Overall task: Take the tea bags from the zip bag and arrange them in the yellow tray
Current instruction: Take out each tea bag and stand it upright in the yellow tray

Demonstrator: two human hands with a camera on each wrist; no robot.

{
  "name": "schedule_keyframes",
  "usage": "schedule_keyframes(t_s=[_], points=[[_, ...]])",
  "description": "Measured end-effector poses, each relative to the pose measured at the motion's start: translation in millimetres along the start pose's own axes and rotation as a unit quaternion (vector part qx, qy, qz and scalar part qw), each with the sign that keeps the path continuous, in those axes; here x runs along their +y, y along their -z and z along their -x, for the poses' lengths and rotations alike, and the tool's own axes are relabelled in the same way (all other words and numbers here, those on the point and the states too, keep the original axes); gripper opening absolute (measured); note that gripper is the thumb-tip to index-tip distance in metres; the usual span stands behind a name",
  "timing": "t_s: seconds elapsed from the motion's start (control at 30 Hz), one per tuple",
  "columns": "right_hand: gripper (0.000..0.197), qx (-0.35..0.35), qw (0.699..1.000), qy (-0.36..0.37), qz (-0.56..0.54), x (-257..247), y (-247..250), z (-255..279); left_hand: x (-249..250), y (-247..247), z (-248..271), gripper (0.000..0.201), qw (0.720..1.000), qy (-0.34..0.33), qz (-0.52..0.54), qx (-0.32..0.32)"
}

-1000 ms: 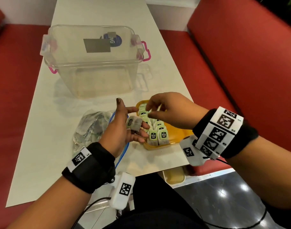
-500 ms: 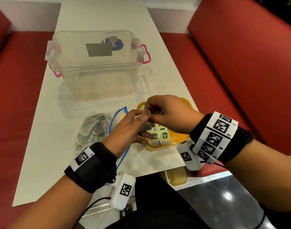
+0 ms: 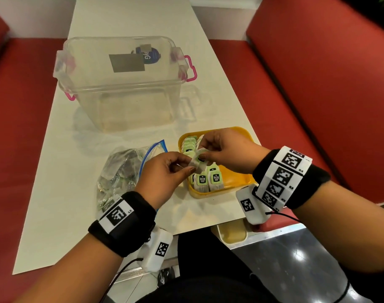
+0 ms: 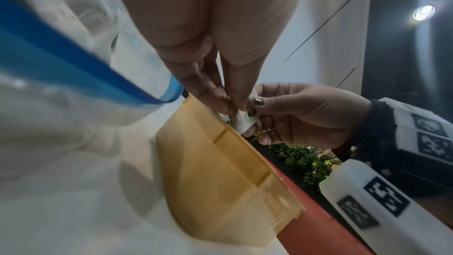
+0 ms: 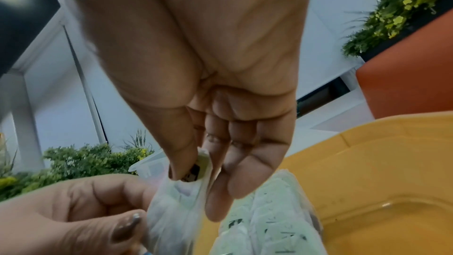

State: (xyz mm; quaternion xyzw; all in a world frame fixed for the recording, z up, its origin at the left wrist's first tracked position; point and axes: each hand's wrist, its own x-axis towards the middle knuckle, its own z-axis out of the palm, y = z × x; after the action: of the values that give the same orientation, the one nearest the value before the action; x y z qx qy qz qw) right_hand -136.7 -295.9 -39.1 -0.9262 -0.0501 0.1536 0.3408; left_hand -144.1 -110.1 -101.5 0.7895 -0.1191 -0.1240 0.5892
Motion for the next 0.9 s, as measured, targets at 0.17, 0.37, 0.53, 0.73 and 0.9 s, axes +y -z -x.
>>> schedule_keyframes(t_s=[0.17, 0.37, 0.53, 0.73, 0.9], points=[[0.007, -0.08, 0.984, -0.004, 0.159, 4, -4, 0, -7, -1, 0, 0.023, 0.999, 0.018, -0.038, 0.031], [0.011, -0.182, 0.948, 0.009, 0.26, 3, -26, -2, -9, -2, 0, 0.022, 0.998, 0.038, -0.026, 0.029], [0.02, -0.175, 0.939, 0.02, 0.294, 5, -34, -4, -10, -3, 1, 0.023, 0.998, 0.045, -0.024, 0.027], [0.022, -0.171, 0.929, 0.032, 0.326, 0, -41, -7, -11, -4, 2, 0.023, 0.998, 0.058, -0.005, 0.019], [0.027, -0.144, 0.932, 0.022, 0.333, -3, -40, -9, -10, -4, 1, 0.024, 0.998, 0.065, 0.002, 0.017]])
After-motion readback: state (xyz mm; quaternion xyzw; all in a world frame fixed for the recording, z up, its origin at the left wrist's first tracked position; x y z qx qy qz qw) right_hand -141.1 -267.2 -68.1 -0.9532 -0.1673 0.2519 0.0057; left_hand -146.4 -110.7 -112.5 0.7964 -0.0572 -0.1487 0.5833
